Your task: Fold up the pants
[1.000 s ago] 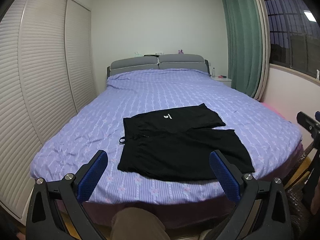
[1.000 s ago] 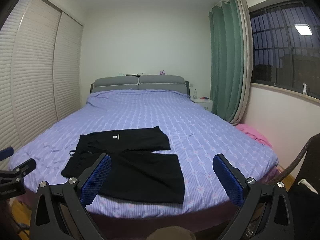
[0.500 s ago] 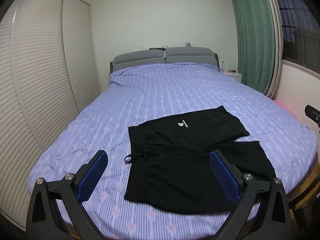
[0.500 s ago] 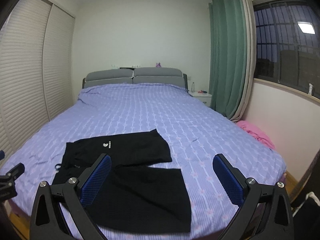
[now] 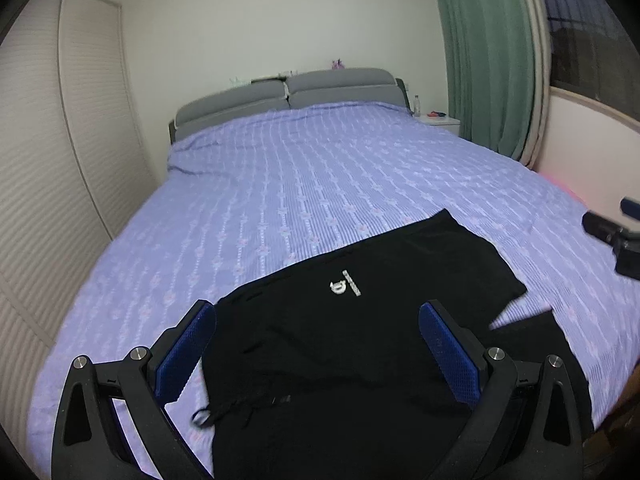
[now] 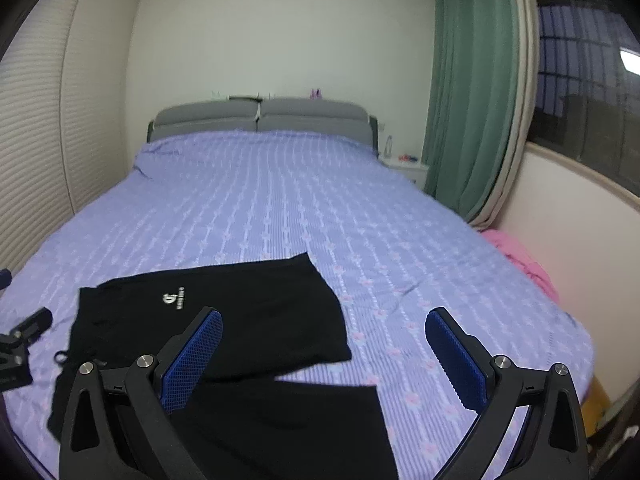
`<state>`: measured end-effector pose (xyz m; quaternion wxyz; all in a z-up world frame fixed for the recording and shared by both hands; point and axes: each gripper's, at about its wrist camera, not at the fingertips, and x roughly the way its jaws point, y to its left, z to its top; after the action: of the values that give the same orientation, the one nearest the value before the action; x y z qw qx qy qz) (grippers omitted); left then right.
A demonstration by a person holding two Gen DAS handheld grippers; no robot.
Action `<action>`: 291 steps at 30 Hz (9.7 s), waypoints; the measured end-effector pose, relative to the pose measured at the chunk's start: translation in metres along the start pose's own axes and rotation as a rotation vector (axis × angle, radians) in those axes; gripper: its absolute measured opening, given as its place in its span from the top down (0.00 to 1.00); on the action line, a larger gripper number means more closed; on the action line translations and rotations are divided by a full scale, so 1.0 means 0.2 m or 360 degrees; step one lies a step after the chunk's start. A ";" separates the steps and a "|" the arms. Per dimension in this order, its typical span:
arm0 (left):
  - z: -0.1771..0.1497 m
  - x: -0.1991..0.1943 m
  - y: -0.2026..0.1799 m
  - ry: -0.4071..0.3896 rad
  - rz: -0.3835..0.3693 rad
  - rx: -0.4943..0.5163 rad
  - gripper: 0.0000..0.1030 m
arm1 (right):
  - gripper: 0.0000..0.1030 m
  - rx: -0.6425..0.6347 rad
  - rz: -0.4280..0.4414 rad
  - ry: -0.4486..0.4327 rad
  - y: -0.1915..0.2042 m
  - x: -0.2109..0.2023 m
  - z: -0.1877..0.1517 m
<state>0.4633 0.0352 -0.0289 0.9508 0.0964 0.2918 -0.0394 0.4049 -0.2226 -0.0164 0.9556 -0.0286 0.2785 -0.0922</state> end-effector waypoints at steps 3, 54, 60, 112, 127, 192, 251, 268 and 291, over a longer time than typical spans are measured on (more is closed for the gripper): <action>0.09 0.23 0.03 0.0039 -0.0049 -0.0033 0.00 | 0.00 -0.0017 0.0031 0.0077 0.02 0.26 0.07; 0.29 1.66 -0.38 0.0654 -0.0845 0.0610 0.95 | 0.97 -0.0356 0.0731 0.0676 0.16 1.87 0.23; 0.36 1.41 -0.34 0.0585 -0.0845 0.0621 0.96 | 0.97 -0.0354 0.0752 0.0529 0.14 1.62 0.31; -0.96 -0.22 -0.76 0.0257 -0.0827 0.0640 0.96 | 0.97 -0.0438 0.0637 0.0311 -0.32 -0.12 -1.05; -1.15 -0.16 -0.92 0.0360 -0.0829 0.0617 0.95 | 0.97 -0.0416 0.0551 0.0421 -0.39 -0.03 -1.31; -1.27 -0.11 0.59 0.0381 -0.0338 -0.0419 0.85 | 0.37 -0.0098 0.0469 0.0278 0.92 -0.29 -1.16; -0.32 0.22 -1.17 0.0142 -0.1034 0.1192 0.38 | 0.16 0.0899 0.0016 0.0497 -0.56 -0.10 -1.41; -0.33 0.80 -1.49 0.0646 -0.1508 0.1470 0.38 | 0.33 0.0943 0.0113 0.0636 -0.54 0.18 -1.44; -0.10 0.45 -1.06 0.0423 -0.1449 0.1409 0.94 | 0.93 0.0828 0.0395 0.0339 -0.31 -0.15 -1.11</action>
<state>0.4999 -0.1689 -0.1297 0.6650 0.3501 0.3749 -0.5429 0.2510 -0.2779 -0.1816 0.9002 0.2610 0.3456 -0.0454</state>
